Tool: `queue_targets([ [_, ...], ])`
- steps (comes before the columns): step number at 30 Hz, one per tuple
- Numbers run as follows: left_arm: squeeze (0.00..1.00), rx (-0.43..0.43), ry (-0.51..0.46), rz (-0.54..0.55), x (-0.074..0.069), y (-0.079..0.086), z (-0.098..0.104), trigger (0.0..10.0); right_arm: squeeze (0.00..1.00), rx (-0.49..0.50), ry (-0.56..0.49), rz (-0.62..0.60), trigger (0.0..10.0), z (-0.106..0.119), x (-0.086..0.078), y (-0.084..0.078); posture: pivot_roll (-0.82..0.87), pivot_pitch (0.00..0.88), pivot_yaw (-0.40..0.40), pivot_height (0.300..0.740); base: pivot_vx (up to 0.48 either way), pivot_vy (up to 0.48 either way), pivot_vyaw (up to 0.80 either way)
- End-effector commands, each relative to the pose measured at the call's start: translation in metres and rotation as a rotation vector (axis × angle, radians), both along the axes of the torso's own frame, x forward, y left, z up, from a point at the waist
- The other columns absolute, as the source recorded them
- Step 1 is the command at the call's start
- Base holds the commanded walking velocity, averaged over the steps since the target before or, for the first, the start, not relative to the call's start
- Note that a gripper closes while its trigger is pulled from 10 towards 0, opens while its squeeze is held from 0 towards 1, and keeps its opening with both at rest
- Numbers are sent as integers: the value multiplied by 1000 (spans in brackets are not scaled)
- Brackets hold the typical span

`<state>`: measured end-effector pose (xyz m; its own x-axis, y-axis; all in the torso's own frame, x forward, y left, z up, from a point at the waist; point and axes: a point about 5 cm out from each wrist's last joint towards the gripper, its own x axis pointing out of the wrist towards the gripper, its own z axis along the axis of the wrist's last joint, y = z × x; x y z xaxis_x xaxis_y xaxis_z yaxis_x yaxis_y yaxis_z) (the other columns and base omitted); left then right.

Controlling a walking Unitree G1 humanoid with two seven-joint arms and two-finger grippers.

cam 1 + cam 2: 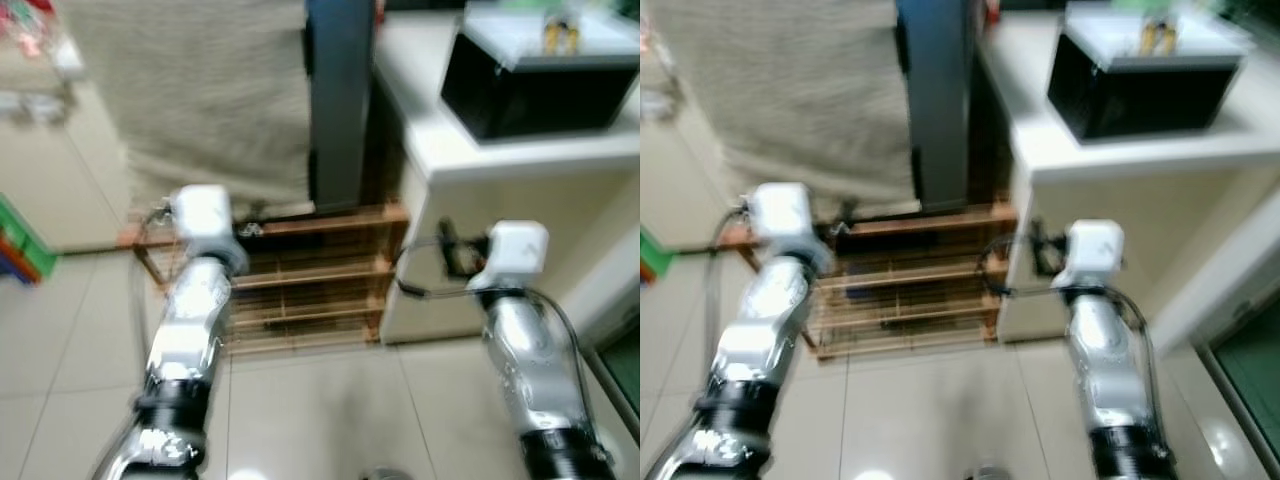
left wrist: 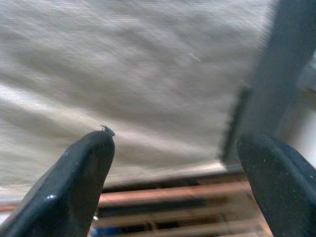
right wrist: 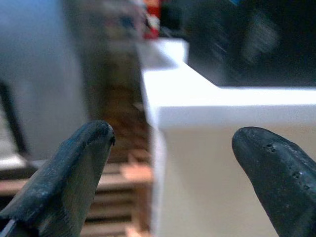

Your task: Restocking fridge

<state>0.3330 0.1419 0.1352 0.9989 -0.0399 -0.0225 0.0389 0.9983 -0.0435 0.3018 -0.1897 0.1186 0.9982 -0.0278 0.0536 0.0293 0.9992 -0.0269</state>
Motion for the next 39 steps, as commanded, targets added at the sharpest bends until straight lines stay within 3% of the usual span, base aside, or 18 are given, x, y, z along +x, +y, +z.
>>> queue_targets([
  [1, 0, -11, 5, 38, 2, 13, 1, 10000, 90, 4, -5, 54, 10000, 1, 2, 11, -83, 0, -5, 740, 0, 458, 0],
  [9, 0, -19, 24, 36, 4, 18, -1, 10000, 94, 8, -8, 39, 10000, 1, 4, 10, -83, 0, 7, 740, 0, 465, -783],
  [12, 0, 24, 24, 46, 5, 22, -1, 10000, 98, 8, -12, 24, 10000, 0, 2, 9, -84, 0, 16, 740, 0, 480, -756],
  [16, 0, 62, 29, 49, 7, 22, -2, 10000, 94, 3, -8, 27, 10000, -5, -5, 10, -99, 0, 31, 740, 0, 0, 0],
  [23, 0, 34, 19, 27, 10, 20, -1, 10000, 90, 7, -9, 15, 10000, -6, -9, 10, -117, 0, 49, 740, 162, 36, 0],
  [32, 0, 31, 10, 6, 17, 15, 6, 10000, 102, 7, -32, 7, 10000, -1, -9, 8, -124, 0, 50, 740, 41, 453, 0],
  [39, 0, 28, 18, 16, 18, 19, 3, 10000, 102, 1, -14, -9, 10000, -3, -12, 0, -122, 0, 46, 740, 0, 480, -718],
])
